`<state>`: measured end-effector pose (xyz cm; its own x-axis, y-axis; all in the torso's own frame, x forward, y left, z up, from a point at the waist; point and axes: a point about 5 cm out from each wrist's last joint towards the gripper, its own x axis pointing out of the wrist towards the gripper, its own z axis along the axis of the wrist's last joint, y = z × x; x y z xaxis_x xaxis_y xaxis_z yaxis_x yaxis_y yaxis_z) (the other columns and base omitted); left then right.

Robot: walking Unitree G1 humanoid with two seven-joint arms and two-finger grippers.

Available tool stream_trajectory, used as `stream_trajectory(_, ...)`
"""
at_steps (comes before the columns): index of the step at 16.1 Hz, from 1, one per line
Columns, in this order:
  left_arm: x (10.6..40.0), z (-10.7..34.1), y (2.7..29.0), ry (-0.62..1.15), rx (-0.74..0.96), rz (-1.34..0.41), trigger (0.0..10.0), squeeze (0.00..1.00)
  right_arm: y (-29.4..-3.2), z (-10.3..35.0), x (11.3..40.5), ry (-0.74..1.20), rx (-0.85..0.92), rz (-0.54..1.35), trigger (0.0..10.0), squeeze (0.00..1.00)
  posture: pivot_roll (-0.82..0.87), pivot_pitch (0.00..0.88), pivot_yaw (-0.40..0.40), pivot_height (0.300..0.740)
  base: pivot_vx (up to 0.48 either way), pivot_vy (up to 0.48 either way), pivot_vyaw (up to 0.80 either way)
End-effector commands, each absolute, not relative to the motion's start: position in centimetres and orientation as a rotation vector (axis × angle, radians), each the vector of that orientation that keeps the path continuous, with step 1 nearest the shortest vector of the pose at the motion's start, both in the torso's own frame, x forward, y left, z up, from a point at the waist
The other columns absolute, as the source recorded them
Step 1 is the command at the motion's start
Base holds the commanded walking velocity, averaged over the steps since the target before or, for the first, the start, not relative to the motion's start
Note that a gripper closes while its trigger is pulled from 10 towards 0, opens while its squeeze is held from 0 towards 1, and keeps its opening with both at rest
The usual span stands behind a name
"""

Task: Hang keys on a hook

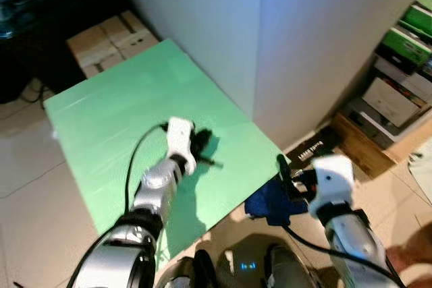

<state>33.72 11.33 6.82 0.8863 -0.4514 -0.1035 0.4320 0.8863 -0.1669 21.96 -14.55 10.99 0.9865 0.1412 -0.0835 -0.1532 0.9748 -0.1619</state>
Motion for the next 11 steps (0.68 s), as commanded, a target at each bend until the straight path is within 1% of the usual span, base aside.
stream_trajectory(1,34.3,7.5,12.7,0.127,-0.175,-0.414,0.0,0.00,-14.2,10.6,22.3,0.068,-0.148,0.165,10.0,0.00,-0.27,0.091,0.157,0.740,0.000,0.000,0.00)
stream_trajectory(5,35.7,9.5,13.5,0.091,-0.214,-0.371,0.0,0.00,-14.4,9.7,24.0,0.090,-0.137,0.146,10.0,0.00,-0.26,0.041,0.153,0.740,0.000,0.000,0.00)
stream_trajectory(6,36.3,10.6,13.4,0.074,-0.251,-0.371,0.0,0.00,-15.0,8.4,24.8,0.146,-0.175,0.118,10.0,0.00,-0.25,0.028,0.154,0.740,0.000,0.000,0.00)
stream_trajectory(8,36.7,12.1,12.9,0.032,-0.280,-0.403,0.0,0.00,-15.2,8.0,25.4,0.153,-0.181,0.111,10.0,0.00,-0.24,0.017,0.153,0.740,0.000,0.000,0.00)
stream_trajectory(10,36.8,12.8,12.5,0.012,-0.253,-0.425,0.0,0.00,-15.0,7.8,25.8,0.148,-0.177,0.115,10.0,0.00,-0.23,0.014,0.150,0.740,0.000,0.000,0.00)
stream_trajectory(11,36.7,12.2,12.1,0.048,-0.226,-0.439,10.0,0.00,-14.9,7.7,26.0,0.148,-0.170,0.116,10.0,0.00,-0.22,0.013,0.147,0.740,0.000,0.000,0.00)
